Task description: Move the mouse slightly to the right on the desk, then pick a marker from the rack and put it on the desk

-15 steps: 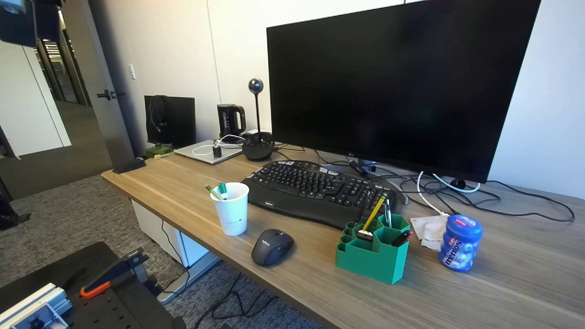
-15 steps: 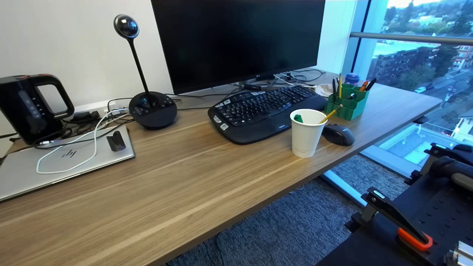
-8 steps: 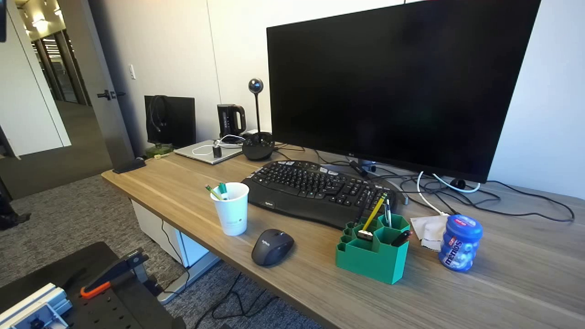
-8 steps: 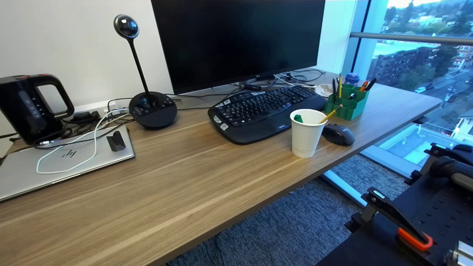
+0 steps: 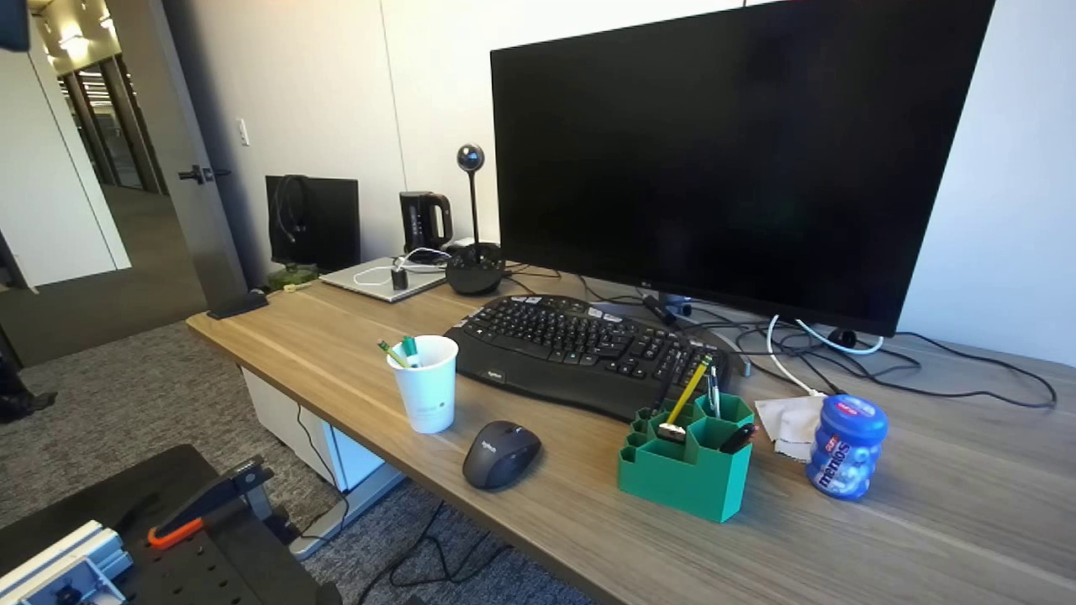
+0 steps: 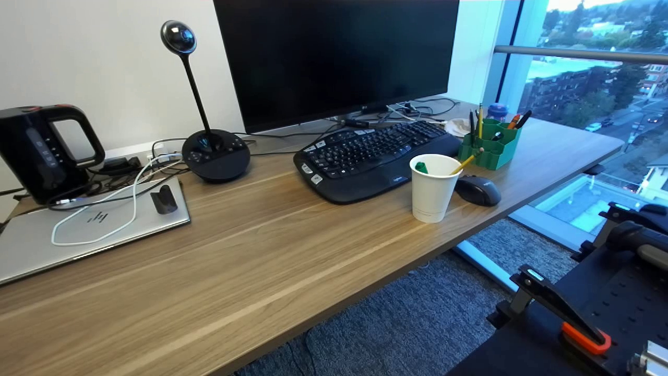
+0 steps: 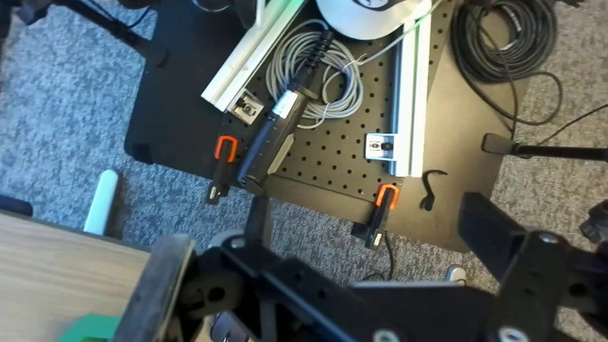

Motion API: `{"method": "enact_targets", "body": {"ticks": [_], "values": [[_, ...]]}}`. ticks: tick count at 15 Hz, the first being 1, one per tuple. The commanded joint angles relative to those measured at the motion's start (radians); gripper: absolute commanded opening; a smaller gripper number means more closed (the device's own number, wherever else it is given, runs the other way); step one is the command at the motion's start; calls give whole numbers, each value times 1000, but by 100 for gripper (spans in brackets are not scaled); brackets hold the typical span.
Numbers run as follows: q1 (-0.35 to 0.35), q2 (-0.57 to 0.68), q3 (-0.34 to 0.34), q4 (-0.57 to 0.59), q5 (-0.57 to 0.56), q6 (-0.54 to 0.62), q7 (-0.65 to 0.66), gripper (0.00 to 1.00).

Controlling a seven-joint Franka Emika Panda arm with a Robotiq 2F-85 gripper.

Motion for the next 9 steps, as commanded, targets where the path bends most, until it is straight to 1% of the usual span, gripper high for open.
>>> {"method": "enact_targets", "body": {"ticks": [1,3,5,9], "values": [[33,-91,-8,-64,-83,136,-34,100],[31,-127,-13,-99,-67,244,11,100],[19,-154,-5,-133,-33,327,88,100],[-9,-179,27,-173,-9,404,256,100]]}}
